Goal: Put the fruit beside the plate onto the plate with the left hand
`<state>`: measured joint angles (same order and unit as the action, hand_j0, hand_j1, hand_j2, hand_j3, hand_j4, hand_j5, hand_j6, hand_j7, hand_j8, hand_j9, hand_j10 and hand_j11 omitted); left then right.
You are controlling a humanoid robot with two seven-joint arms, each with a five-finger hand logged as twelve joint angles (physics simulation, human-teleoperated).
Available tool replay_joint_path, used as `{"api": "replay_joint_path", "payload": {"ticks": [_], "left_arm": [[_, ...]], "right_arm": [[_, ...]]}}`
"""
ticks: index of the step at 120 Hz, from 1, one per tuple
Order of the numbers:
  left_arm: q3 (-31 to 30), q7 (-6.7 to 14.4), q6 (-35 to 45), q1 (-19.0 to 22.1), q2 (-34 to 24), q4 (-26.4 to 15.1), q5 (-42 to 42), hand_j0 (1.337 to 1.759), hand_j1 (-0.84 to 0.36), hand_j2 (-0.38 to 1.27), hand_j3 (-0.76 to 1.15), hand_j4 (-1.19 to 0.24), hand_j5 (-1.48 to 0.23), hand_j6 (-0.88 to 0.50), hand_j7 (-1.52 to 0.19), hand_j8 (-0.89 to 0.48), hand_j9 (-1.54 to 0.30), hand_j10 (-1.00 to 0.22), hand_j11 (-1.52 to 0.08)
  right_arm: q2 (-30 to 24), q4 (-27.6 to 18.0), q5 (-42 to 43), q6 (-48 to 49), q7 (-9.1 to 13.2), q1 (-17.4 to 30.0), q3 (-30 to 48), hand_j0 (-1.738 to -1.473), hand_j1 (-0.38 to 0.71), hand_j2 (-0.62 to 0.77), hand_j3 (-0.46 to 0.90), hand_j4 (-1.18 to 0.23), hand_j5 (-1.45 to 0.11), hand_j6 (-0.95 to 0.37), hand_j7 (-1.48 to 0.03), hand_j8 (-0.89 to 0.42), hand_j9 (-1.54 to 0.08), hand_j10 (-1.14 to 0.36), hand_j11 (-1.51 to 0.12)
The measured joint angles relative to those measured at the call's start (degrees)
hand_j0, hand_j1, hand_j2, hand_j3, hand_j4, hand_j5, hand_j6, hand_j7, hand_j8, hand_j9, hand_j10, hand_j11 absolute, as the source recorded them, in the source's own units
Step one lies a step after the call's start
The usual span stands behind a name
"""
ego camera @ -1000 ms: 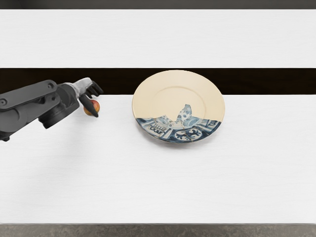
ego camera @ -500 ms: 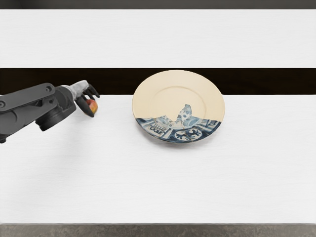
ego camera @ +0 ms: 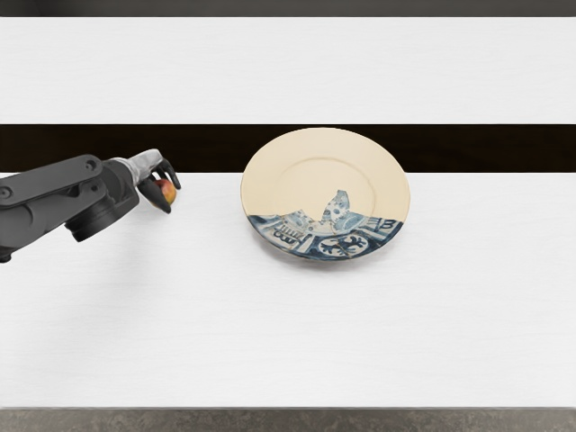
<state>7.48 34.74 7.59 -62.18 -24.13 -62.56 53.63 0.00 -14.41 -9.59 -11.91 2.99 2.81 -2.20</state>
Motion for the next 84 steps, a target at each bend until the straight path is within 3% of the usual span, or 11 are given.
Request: {"api": "replay_joint_path", "payload": {"ticks": [9,15,16,21,35,48,62,74,84], "left_arm": [[-0.06,0.23,-0.09,-0.11,0.05,-0.05,-0.12,1.646,-0.44,0.36,0.00,-0.66,-1.08,-0.28,-1.07,-0.25,-0.92,-0.30,-0.87],[-0.03,0.22,-0.14,-0.18,-0.31,-0.45,-0.45,1.647,-0.46,0.39,0.00,-0.63,-1.09,-0.27,-1.08,-0.29,-0.83,-0.34,-0.76],[-0.05,0.28,-0.16,-0.28,-0.35,-0.52,-0.61,1.647,-0.47,0.40,0.00,-0.64,-1.09,-0.26,-1.08,-0.29,-0.82,-0.32,-0.81],[-0.06,0.26,-0.44,-1.24,-1.41,-1.25,-2.05,1.649,-0.47,0.45,0.00,-0.66,-1.12,-0.25,-1.09,-0.37,-0.88,-0.41,-0.87],[-0.06,0.29,-1.77,-3.24,-3.04,-3.65,-6.58,1.648,-0.48,0.46,0.00,-0.73,-1.16,-0.24,-1.12,-0.31,-1.00,-0.60,-1.00],[-0.05,0.22,-3.64,-6.13,-5.92,-6.82,-12.59,1.647,-0.50,0.51,0.00,-0.77,-1.19,-0.23,-1.14,-0.26,-1.07,-0.58,-1.08],[0.05,0.21,-5.76,-7.66,-6.82,-9.00,-18.25,1.647,-0.46,0.41,0.00,-0.78,-1.23,-0.22,-1.16,-0.26,-1.12,-0.58,-1.12],[0.12,0.20,-6.49,-9.24,-7.68,-10.78,-22.09,1.647,-0.48,0.46,0.00,-0.79,-1.25,-0.21,-1.16,-0.25,-1.15,-0.58,-1.14],[0.15,0.18,-6.92,-10.49,-9.47,-11.92,-24.09,1.648,-0.48,0.49,0.00,-0.79,-1.27,-0.21,-1.16,-0.26,-1.15,-0.67,-1.16]], "right_arm": [[0.00,0.00,0.00,0.00,0.00,0.00,0.00,-1.658,-0.31,-0.01,0.00,-0.04,-0.05,-0.04,-0.05,-0.04,-0.05,-0.04,-0.05],[0.00,0.00,0.01,-0.01,0.00,0.00,0.00,-1.658,-0.31,-0.01,0.00,-0.04,-0.05,-0.04,-0.05,-0.04,-0.05,-0.04,-0.05],[0.00,0.00,0.01,-0.01,0.00,0.00,0.00,-1.658,-0.31,-0.01,0.00,-0.04,-0.05,-0.04,-0.05,-0.04,-0.05,-0.04,-0.05],[0.00,0.00,0.01,0.01,0.00,0.00,0.00,-1.658,-0.31,-0.01,0.00,-0.04,-0.05,-0.04,-0.05,-0.04,-0.05,-0.04,-0.05],[0.00,0.00,0.01,0.00,0.00,0.00,0.00,-1.658,-0.31,-0.01,0.00,-0.04,-0.05,-0.04,-0.05,-0.04,-0.05,-0.04,-0.05],[0.00,-0.03,0.01,0.01,0.00,-0.18,0.00,-1.658,-0.31,-0.01,0.00,-0.04,-0.05,-0.04,-0.05,-0.04,-0.05,-0.04,-0.05],[0.00,-0.07,0.01,0.02,0.00,-0.31,0.00,-1.658,-0.31,-0.01,0.00,-0.04,-0.05,-0.04,-0.05,-0.04,-0.05,-0.04,-0.05],[0.00,-0.08,0.01,0.01,0.00,-0.37,0.00,-1.658,-0.31,-0.01,0.00,-0.04,-0.05,-0.04,-0.05,-0.04,-0.05,-0.04,-0.05],[0.00,-0.09,0.01,0.02,0.00,-0.41,0.00,-1.658,-0.31,-0.01,0.00,-0.04,-0.05,-0.04,-0.05,-0.04,-0.05,-0.04,-0.05]]}}
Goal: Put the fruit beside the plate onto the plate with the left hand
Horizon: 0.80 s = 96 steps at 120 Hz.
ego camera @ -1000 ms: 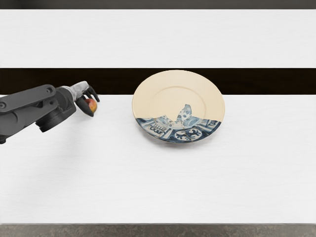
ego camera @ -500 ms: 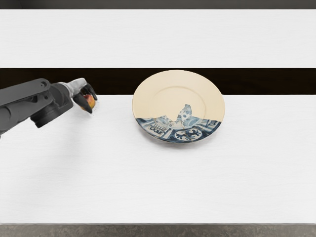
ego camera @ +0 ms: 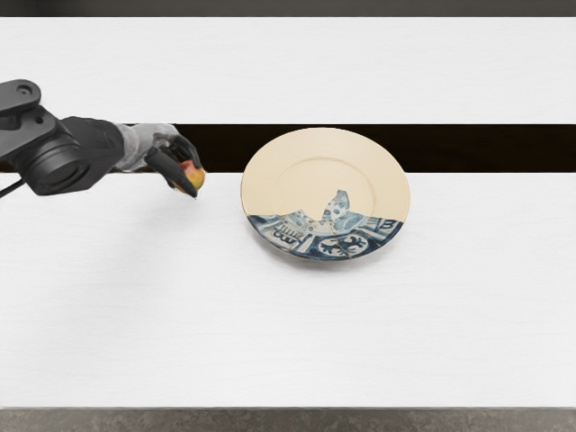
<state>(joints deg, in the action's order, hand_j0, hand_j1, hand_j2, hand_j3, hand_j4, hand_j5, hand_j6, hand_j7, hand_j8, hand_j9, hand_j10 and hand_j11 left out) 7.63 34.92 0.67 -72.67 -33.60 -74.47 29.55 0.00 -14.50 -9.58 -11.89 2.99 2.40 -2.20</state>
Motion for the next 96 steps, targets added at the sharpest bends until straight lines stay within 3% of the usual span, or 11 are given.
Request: {"api": "replay_joint_path", "payload": {"ticks": [28,53,65,66,86,96], "left_arm": [[0.02,0.02,-0.37,-5.67,0.22,-3.21,-7.69,1.649,-0.40,0.39,0.00,-0.81,-1.25,-0.26,-1.15,-0.29,-1.16,-0.80,-1.17],[-0.04,0.11,0.11,-6.46,8.95,-3.14,-11.39,1.651,-0.40,0.62,0.00,-0.83,-1.23,-0.39,-1.16,-0.37,-1.15,-0.84,-1.16],[-0.05,0.10,0.33,-6.53,13.51,-1.44,-11.62,1.652,-0.45,0.79,0.00,-0.83,-1.23,-0.39,-1.16,-0.38,-1.15,-0.85,-1.15],[-0.06,0.09,0.45,-6.57,13.66,-1.31,-11.66,1.653,-0.46,0.79,0.00,-0.84,-1.21,-0.44,-1.16,-0.38,-1.15,-0.85,-1.15],[-0.03,0.11,0.67,-6.99,14.99,0.24,-11.51,1.653,-0.49,0.99,0.00,-0.84,-1.19,-0.48,-1.15,-0.46,-1.14,-0.86,-1.14],[0.00,0.10,1.23,-7.13,15.88,0.56,-11.30,1.655,-0.39,0.69,0.00,-0.71,-0.99,-0.47,-0.96,-0.47,-0.96,-0.72,-0.96]], "right_arm": [[0.00,0.00,0.00,0.00,0.00,-0.05,0.00,-1.658,-0.31,-0.01,0.00,-0.04,-0.05,-0.04,-0.05,-0.04,-0.05,-0.04,-0.05],[0.00,0.00,0.00,0.00,0.00,-0.05,0.00,-1.658,-0.31,-0.01,0.00,-0.04,-0.05,-0.04,-0.05,-0.04,-0.05,-0.04,-0.05],[0.00,0.00,0.00,0.00,0.00,-0.05,0.00,-1.658,-0.31,-0.01,0.00,-0.04,-0.05,-0.04,-0.05,-0.04,-0.05,-0.04,-0.05],[0.00,0.00,0.00,0.01,0.00,-0.06,0.00,-1.658,-0.31,-0.01,0.00,-0.04,-0.05,-0.04,-0.05,-0.04,-0.05,-0.04,-0.05],[0.00,0.00,0.00,0.02,0.00,-0.06,0.00,-1.658,-0.31,-0.01,0.00,-0.04,-0.05,-0.04,-0.05,-0.04,-0.05,-0.04,-0.05],[0.00,0.00,0.00,0.01,0.00,-0.05,0.00,-1.658,-0.31,-0.01,0.00,-0.04,-0.05,-0.04,-0.05,-0.04,-0.05,-0.04,-0.05]]}}
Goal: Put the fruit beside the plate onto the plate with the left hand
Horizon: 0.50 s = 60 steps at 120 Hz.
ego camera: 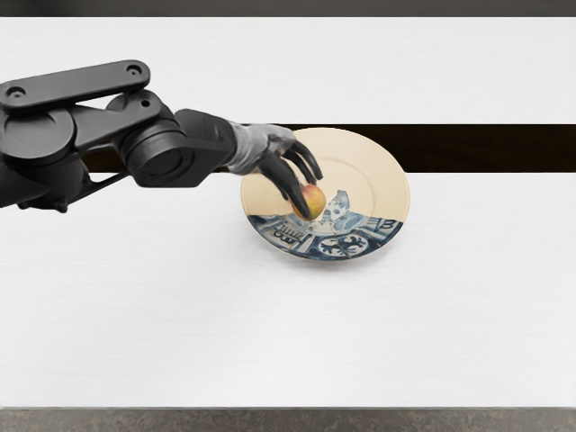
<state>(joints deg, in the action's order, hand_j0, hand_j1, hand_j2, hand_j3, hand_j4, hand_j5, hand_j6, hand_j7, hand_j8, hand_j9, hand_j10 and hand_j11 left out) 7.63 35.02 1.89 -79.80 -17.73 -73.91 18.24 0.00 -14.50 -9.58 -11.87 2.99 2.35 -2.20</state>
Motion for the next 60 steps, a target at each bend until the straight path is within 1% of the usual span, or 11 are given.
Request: {"api": "replay_joint_path", "payload": {"ticks": [8,17,32,40,44,52,56,60], "left_arm": [[0.01,-0.01,0.68,-0.52,0.23,0.12,0.06,1.656,-0.28,0.52,0.00,-0.59,-0.82,-0.42,-0.80,-0.42,-0.79,-0.60,-0.79],[0.01,-0.01,1.07,-0.54,0.25,0.19,0.09,1.656,-0.18,0.37,0.00,-0.49,-0.67,-0.37,-0.66,-0.37,-0.65,-0.50,-0.65],[0.15,-0.02,1.33,-0.27,-0.21,0.21,-0.13,1.657,-0.08,0.23,0.00,-0.38,-0.51,-0.32,-0.51,-0.32,-0.51,-0.39,-0.51],[1.28,-0.02,1.30,1.21,-1.00,0.09,-0.43,1.657,-0.04,0.18,0.00,-0.35,-0.46,-0.30,-0.46,-0.30,-0.46,-0.35,-0.46],[2.49,-0.02,1.12,2.19,-2.87,-0.05,-1.48,1.657,-0.03,0.16,0.00,-0.33,-0.44,-0.29,-0.44,-0.29,-0.44,-0.33,-0.44],[4.79,-0.02,0.27,2.70,-7.46,-0.99,-3.64,1.658,-0.01,0.13,0.00,-0.31,-0.41,-0.28,-0.41,-0.28,-0.40,-0.31,-0.40],[6.27,-0.02,-0.43,4.24,-10.00,-1.77,-4.77,1.658,0.00,0.12,0.00,-0.30,-0.40,-0.28,-0.39,-0.28,-0.39,-0.30,-0.39],[8.23,-0.02,-1.99,6.75,-12.22,-2.46,-6.05,1.658,0.01,0.11,0.00,-0.29,-0.39,-0.27,-0.38,-0.27,-0.38,-0.29,-0.38]], "right_arm": [[0.00,0.00,0.00,0.00,0.00,-0.01,0.00,-1.658,-0.31,-0.01,0.00,-0.04,-0.05,-0.04,-0.05,-0.04,-0.05,-0.04,-0.05],[0.00,0.00,0.00,0.00,0.00,0.00,0.00,-1.658,-0.31,-0.01,0.00,-0.04,-0.05,-0.04,-0.05,-0.04,-0.05,-0.04,-0.05],[0.00,0.00,0.00,-0.01,0.00,-0.01,0.00,-1.658,-0.31,-0.01,0.00,-0.04,-0.05,-0.04,-0.05,-0.04,-0.05,-0.04,-0.05],[0.00,0.00,0.00,-0.01,0.00,0.00,0.00,-1.658,-0.31,-0.01,0.00,-0.04,-0.05,-0.04,-0.05,-0.04,-0.05,-0.04,-0.05],[0.00,0.00,0.00,-0.02,0.00,-0.01,0.00,-1.658,-0.31,-0.01,0.00,-0.04,-0.05,-0.04,-0.05,-0.04,-0.05,-0.04,-0.05],[0.00,0.00,0.00,-0.01,0.00,-0.03,0.00,-1.658,-0.31,-0.01,0.00,-0.04,-0.05,-0.04,-0.05,-0.04,-0.05,-0.04,-0.05],[0.00,0.00,0.00,-0.01,0.00,-0.04,0.00,-1.658,-0.31,-0.01,0.00,-0.04,-0.05,-0.04,-0.05,-0.04,-0.05,-0.04,-0.05],[0.00,0.00,0.00,-0.01,0.00,-0.05,0.00,-1.658,-0.31,-0.01,0.00,-0.04,-0.05,-0.04,-0.05,-0.04,-0.05,-0.04,-0.05]]}}
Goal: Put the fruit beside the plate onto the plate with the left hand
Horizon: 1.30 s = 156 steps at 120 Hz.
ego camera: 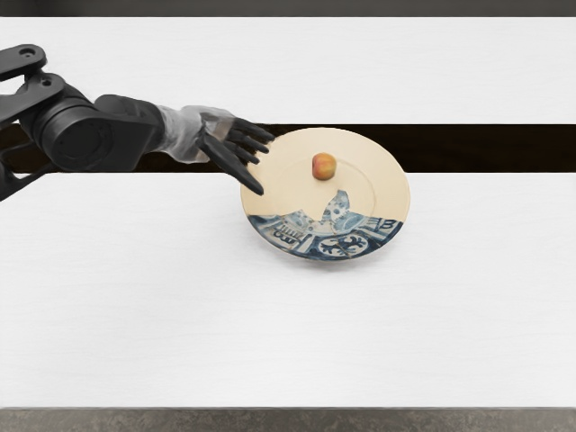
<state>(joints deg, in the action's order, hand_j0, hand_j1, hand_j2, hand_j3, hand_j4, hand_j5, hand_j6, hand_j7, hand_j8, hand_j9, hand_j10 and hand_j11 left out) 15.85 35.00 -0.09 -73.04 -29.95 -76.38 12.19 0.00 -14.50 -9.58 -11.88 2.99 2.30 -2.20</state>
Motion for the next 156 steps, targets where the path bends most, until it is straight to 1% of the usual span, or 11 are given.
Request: {"api": "replay_joint_path", "payload": {"ticks": [7,15,36,42,54,57,73,91,105,123,156], "left_arm": [[4.51,0.00,-4.39,5.24,-3.21,-0.79,-2.11,1.658,0.02,0.09,0.00,-0.28,-0.37,-0.27,-0.37,-0.27,-0.37,-0.28,-0.37],[10.12,0.00,-10.83,10.65,-5.09,-1.35,-3.48,1.658,0.03,0.08,0.00,-0.27,-0.36,-0.26,-0.36,-0.26,-0.36,-0.27,-0.36],[22.74,0.00,-25.34,20.76,-7.50,-2.13,-5.94,1.658,0.04,0.06,0.00,-0.26,-0.34,-0.26,-0.34,-0.26,-0.34,-0.26,-0.34],[25.80,0.00,-28.99,24.55,-8.82,-1.19,-7.36,1.658,0.04,0.06,0.00,-0.26,-0.34,-0.25,-0.34,-0.25,-0.34,-0.26,-0.34],[29.34,0.00,-32.65,26.71,-10.39,1.98,-10.29,1.658,0.05,0.06,0.00,-0.25,-0.33,-0.25,-0.33,-0.25,-0.33,-0.25,-0.33],[29.82,0.00,-33.14,28.10,-11.02,3.26,-11.75,1.658,0.05,0.06,0.00,-0.25,-0.33,-0.25,-0.33,-0.25,-0.33,-0.25,-0.33],[31.01,0.00,-34.43,29.56,-11.64,11.15,-16.51,1.658,0.05,0.05,0.00,-0.25,-0.33,-0.25,-0.33,-0.25,-0.33,-0.25,-0.33],[31.08,0.00,-34.82,31.78,-13.59,16.75,-17.99,1.658,0.05,0.05,0.00,-0.25,-0.32,-0.25,-0.32,-0.25,-0.32,-0.25,-0.32],[31.01,0.00,-34.91,32.00,-13.64,21.08,-18.29,1.658,0.05,0.05,0.00,-0.25,-0.32,-0.25,-0.32,-0.25,-0.32,-0.25,-0.32],[30.98,0.00,-34.94,32.09,-13.56,23.04,-18.40,1.658,0.05,0.05,0.00,-0.25,-0.32,-0.24,-0.32,-0.24,-0.32,-0.25,-0.32],[30.97,0.00,-34.95,32.09,-13.56,23.60,-18.44,1.658,0.05,0.05,0.00,-0.24,-0.32,-0.24,-0.32,-0.24,-0.32,-0.24,-0.32]], "right_arm": [[0.00,0.00,0.00,0.01,0.00,-0.01,0.00,-1.658,-0.31,-0.01,0.00,-0.04,-0.05,-0.04,-0.05,-0.04,-0.05,-0.04,-0.05],[0.00,0.00,0.00,0.01,0.00,-0.01,0.00,-1.658,-0.31,-0.01,0.00,-0.04,-0.05,-0.04,-0.05,-0.04,-0.05,-0.04,-0.05],[0.00,-0.01,0.00,0.02,0.00,-0.06,0.00,-1.658,-0.31,-0.01,0.00,-0.04,-0.05,-0.04,-0.05,-0.04,-0.05,-0.04,-0.05],[0.00,-0.03,0.00,0.02,0.00,-0.08,0.00,-1.658,-0.31,-0.01,0.00,-0.04,-0.05,-0.04,-0.05,-0.04,-0.05,-0.04,-0.05],[0.00,-0.06,-0.03,0.02,0.00,-0.15,0.00,-1.658,-0.31,-0.01,0.00,-0.04,-0.05,-0.04,-0.05,-0.04,-0.05,-0.04,-0.05],[0.00,-0.07,-0.03,0.02,0.00,-0.16,0.00,-1.658,-0.31,-0.01,0.00,-0.04,-0.05,-0.04,-0.05,-0.04,-0.05,-0.04,-0.05],[0.00,-0.06,-0.02,0.02,0.00,-0.19,0.00,-1.658,-0.31,-0.01,0.00,-0.04,-0.05,-0.04,-0.05,-0.04,-0.05,-0.04,-0.05],[0.00,-0.07,-0.02,0.02,0.00,-0.19,0.00,-1.658,-0.31,-0.01,0.00,-0.04,-0.05,-0.04,-0.05,-0.04,-0.05,-0.04,-0.05],[0.00,-0.08,-0.05,0.02,0.00,-0.20,0.00,-1.658,-0.31,-0.01,0.00,-0.04,-0.05,-0.04,-0.05,-0.04,-0.05,-0.04,-0.05],[0.00,-0.09,-0.07,0.02,0.00,-0.20,0.00,-1.658,-0.31,-0.01,0.00,-0.04,-0.05,-0.04,-0.05,-0.04,-0.05,-0.04,-0.05],[0.00,-0.09,-0.08,0.02,0.00,-0.20,0.00,-1.658,-0.31,-0.01,0.00,-0.04,-0.05,-0.04,-0.05,-0.04,-0.05,-0.04,-0.05]]}}
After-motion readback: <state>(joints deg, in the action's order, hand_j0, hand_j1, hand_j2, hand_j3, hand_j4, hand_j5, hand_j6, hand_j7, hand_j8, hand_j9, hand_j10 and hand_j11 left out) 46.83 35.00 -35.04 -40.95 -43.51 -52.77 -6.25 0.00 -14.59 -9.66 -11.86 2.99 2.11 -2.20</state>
